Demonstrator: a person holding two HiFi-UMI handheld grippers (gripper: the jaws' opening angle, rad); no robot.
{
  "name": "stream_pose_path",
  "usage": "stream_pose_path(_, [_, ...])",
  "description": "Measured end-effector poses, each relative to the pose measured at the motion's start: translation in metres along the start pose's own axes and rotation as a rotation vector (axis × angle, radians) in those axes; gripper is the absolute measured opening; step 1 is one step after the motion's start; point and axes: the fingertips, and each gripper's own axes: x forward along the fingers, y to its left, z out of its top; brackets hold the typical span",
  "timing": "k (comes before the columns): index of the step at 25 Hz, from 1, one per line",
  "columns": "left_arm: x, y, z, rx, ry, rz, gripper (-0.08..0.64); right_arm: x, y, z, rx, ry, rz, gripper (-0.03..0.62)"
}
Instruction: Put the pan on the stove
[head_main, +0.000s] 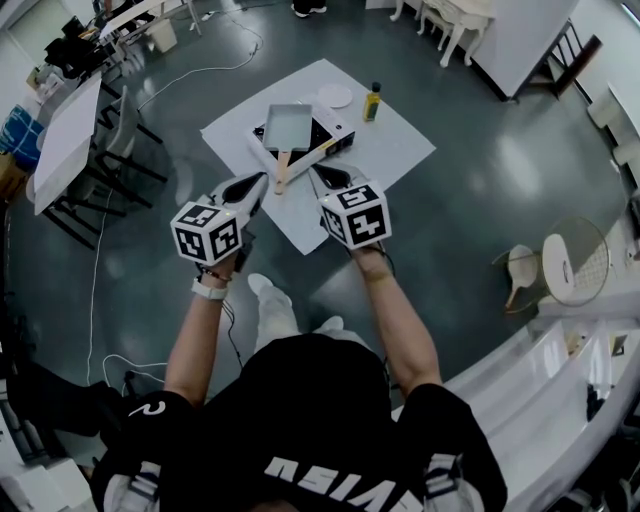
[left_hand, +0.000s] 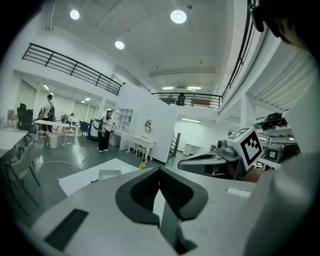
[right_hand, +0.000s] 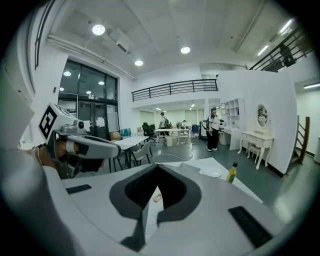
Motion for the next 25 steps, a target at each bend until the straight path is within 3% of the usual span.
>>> stream_pose_path(25, [0.028, 0.003, -0.009, 0.021, 0.038, 0.035, 0.0, 0.003, -0.029, -0.007, 0.009, 0.016, -0.02, -0.005])
